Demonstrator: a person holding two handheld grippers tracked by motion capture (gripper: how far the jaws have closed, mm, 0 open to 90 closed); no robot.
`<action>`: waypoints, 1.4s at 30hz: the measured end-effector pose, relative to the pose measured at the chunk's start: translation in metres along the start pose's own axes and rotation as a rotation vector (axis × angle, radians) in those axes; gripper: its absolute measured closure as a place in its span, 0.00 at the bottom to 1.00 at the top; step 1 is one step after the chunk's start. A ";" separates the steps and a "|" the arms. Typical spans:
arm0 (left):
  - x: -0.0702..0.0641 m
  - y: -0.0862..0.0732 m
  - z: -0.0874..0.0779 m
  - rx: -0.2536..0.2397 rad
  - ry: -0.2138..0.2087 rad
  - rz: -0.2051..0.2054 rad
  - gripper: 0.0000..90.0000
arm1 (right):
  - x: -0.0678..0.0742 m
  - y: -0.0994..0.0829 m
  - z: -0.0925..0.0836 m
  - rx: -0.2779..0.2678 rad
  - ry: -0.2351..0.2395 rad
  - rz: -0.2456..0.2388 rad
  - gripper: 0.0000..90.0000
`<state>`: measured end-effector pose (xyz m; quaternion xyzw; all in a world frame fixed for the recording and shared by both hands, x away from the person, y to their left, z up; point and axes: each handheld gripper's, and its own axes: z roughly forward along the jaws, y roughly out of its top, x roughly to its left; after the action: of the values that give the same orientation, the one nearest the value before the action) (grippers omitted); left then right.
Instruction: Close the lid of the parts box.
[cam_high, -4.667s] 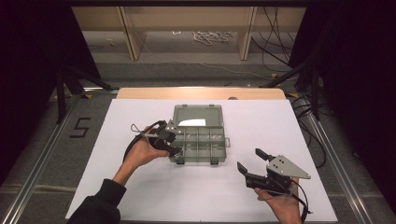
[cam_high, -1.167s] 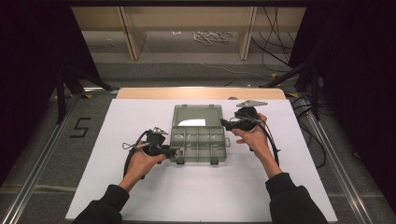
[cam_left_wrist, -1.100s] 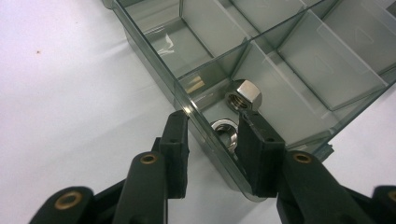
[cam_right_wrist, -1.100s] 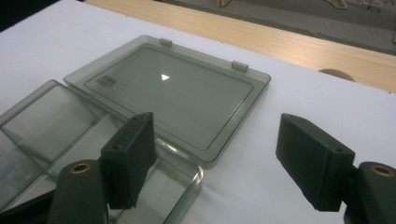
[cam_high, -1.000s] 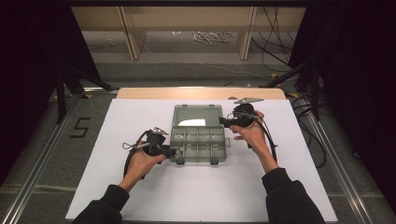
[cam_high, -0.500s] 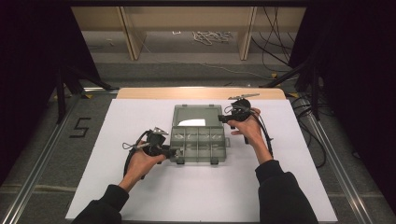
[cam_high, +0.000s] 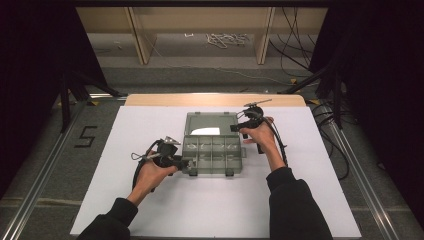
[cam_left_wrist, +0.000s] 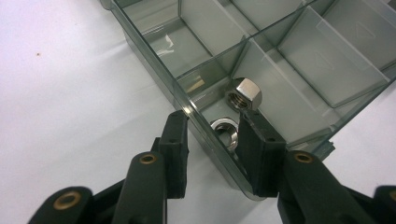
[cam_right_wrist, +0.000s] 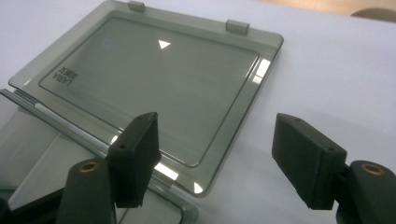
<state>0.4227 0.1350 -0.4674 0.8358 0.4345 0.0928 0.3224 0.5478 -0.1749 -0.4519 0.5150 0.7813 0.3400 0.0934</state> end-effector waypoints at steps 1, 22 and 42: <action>0.000 0.000 0.000 0.001 -0.001 0.000 0.71 | -0.001 -0.001 0.002 -0.001 -0.006 -0.009 0.36; 0.000 0.000 0.000 0.000 -0.002 0.004 0.70 | -0.009 -0.004 0.014 0.034 0.042 0.045 0.45; 0.000 0.000 0.000 0.002 -0.001 0.007 0.70 | -0.007 -0.003 0.019 0.056 0.078 0.134 0.53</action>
<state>0.4231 0.1351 -0.4678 0.8377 0.4317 0.0931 0.3212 0.5581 -0.1734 -0.4698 0.5548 0.7574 0.3434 0.0253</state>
